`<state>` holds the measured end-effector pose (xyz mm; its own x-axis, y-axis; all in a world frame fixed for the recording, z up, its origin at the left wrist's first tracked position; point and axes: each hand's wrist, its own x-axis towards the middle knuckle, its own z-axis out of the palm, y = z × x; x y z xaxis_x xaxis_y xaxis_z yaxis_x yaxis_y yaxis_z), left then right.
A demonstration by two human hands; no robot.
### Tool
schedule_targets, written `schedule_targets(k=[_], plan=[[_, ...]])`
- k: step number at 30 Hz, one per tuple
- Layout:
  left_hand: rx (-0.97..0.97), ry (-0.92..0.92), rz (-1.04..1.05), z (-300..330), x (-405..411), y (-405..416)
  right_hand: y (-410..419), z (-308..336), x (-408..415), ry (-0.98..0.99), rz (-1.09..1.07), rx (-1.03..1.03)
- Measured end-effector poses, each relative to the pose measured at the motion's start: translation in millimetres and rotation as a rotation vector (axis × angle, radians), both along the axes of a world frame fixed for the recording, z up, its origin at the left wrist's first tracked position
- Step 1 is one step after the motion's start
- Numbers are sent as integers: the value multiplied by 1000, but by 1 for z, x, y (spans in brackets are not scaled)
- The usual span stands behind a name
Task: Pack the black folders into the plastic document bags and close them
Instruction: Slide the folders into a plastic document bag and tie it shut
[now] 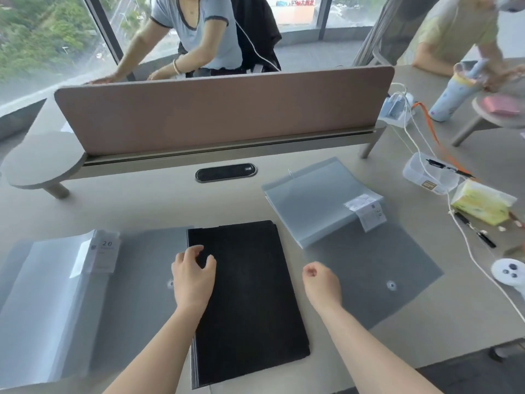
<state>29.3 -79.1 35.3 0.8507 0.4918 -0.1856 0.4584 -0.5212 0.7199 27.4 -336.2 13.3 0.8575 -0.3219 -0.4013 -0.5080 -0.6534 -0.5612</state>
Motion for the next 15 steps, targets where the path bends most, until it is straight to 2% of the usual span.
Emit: schedule_targets(k=[7, 12, 15], plan=[[-77, -17, -216, 10, 31, -56, -43, 14, 12, -85, -142, 149], [-99, 125, -399, 2, 47, -108, -90, 18, 28, -136, -195, 190], [-114, 199, -428, -2, 52, -146, -126, 20, 41, -142, -203, 205]])
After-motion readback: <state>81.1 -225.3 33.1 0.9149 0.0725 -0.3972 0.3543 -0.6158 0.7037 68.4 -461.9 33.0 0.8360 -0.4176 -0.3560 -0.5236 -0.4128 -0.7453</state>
